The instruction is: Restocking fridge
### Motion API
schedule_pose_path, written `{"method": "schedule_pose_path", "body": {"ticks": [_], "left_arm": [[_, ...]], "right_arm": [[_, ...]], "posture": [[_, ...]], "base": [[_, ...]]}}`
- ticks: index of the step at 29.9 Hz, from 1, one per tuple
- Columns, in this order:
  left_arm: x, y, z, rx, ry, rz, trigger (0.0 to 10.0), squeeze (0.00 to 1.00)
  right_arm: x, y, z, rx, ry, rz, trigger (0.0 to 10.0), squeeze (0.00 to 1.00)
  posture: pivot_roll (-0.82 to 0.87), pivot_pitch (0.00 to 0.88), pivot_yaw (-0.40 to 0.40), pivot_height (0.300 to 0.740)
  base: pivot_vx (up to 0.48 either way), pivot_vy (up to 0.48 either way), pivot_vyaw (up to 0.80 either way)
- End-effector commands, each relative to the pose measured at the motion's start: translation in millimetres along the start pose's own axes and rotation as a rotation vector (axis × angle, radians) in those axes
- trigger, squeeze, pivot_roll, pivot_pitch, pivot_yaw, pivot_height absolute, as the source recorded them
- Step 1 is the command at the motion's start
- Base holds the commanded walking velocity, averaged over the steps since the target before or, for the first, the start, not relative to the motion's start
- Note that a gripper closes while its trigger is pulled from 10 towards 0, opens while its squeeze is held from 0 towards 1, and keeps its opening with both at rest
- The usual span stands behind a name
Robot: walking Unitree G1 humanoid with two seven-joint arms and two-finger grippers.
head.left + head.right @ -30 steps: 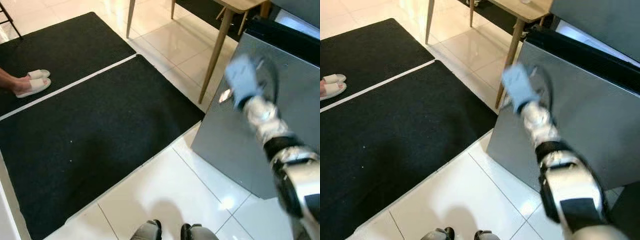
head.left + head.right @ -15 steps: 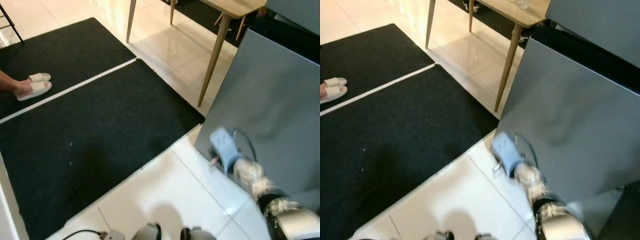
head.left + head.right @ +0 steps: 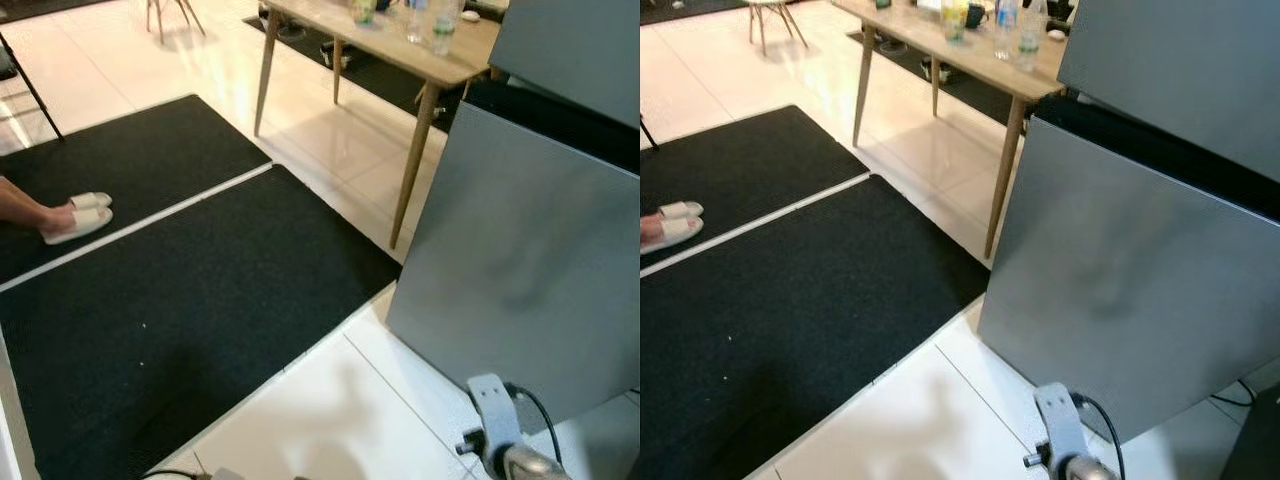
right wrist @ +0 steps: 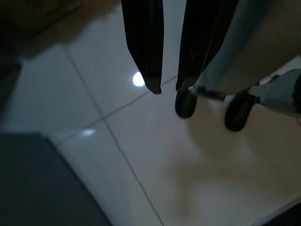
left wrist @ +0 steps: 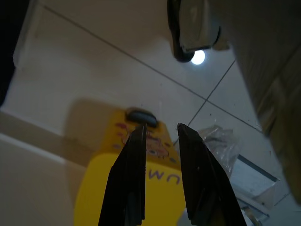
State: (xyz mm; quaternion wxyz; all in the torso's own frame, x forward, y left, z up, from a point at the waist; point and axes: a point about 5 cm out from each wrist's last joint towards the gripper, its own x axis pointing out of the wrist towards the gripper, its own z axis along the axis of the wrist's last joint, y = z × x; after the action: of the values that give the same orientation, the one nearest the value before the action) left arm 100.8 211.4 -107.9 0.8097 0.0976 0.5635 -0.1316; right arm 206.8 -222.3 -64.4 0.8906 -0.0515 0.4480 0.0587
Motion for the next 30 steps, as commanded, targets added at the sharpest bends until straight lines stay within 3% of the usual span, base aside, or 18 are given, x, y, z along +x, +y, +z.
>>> {"method": "schedule_pose_path", "body": {"ticks": [1,2,4,14,15,18,19,20,22,25,26,27,30], "left_arm": [[-1.1,1.0,-7.1,0.010,0.037,0.009,10.0,0.00],[-1.3,2.0,-9.9,-0.011,0.060,0.023,10.0,0.00],[-1.6,2.3,-12.2,-0.037,0.074,0.035,10.0,0.00],[-7.4,10.9,-32.8,-0.211,0.158,0.119,10.0,0.00],[-13.5,26.7,-39.9,-0.184,0.205,0.193,10.0,0.00],[-16.8,34.8,-42.5,-0.157,0.224,0.230,10.0,0.00],[-24.0,52.8,-45.1,-0.096,0.253,0.308,10.0,0.00],[-31.4,72.6,-42.2,-0.090,0.243,0.397,10.0,0.00],[-33.0,76.7,-41.3,-0.094,0.238,0.417,10.0,0.00],[-37.3,100.1,-10.4,-0.022,0.093,0.519,10.0,0.00],[-37.3,100.1,-10.4,-0.022,0.093,0.519,10.0,0.00],[-33.0,100.0,17.6,0.008,-0.026,0.508,10.0,0.00],[-23.7,86.1,48.5,-0.013,-0.149,0.409,10.0,0.00]], "right_arm": [[-1.8,-1.4,-10.2,0.008,0.041,-0.004,10.0,0.00],[-3.9,1.1,-24.3,-0.006,0.094,0.010,10.0,0.00],[-5.1,2.4,-31.1,-0.012,0.118,0.019,10.0,0.00],[-8.4,6.0,-46.4,0.045,0.168,0.054,10.0,0.00],[-8.4,7.2,-47.0,0.073,0.172,0.064,10.0,0.00],[-8.4,7.3,-47.1,0.079,0.174,0.065,10.0,0.00],[-8.7,7.0,-48.3,0.080,0.180,0.061,10.0,0.00],[-9.1,6.1,-49.2,0.083,0.183,0.051,10.0,0.00],[-9.1,5.9,-49.4,0.084,0.184,0.048,10.0,0.00],[-10.0,2.8,-51.1,0.103,0.185,0.019,10.0,0.00],[-10.0,2.8,-51.1,0.103,0.185,0.019,10.0,0.00],[-11.1,0.0,-53.2,0.109,0.189,-0.009,10.0,0.00],[-12.6,-4.1,-56.3,0.117,0.196,-0.056,10.0,0.00]], "posture": [[0.00,0.089,-0.038,0.740],[0.00,0.087,-0.042,0.740],[-0.01,0.086,-0.049,0.740],[0.00,0.088,-0.054,0.740],[0.00,0.085,-0.055,0.740],[0.00,0.084,-0.055,0.740],[0.00,0.082,-0.055,0.740],[0.00,0.079,-0.053,0.740],[0.00,0.079,-0.053,0.740],[0.00,0.072,-0.047,0.740],[0.00,0.072,-0.047,0.740],[0.00,0.068,-0.044,0.740],[0.00,0.059,-0.041,0.740]], "base": [[0.000,0.000,0.00],[0.000,0.000,0.00],[0.000,0.000,0.00],[0.000,0.000,0.00],[0.000,0.000,0.00],[0.000,0.000,0.00],[0.000,0.000,0.00],[0.000,0.000,0.00],[0.000,0.000,0.00],[0.000,0.000,0.00],[0.000,0.000,0.00],[0.000,0.000,0.00],[0.000,0.000,0.00]]}}
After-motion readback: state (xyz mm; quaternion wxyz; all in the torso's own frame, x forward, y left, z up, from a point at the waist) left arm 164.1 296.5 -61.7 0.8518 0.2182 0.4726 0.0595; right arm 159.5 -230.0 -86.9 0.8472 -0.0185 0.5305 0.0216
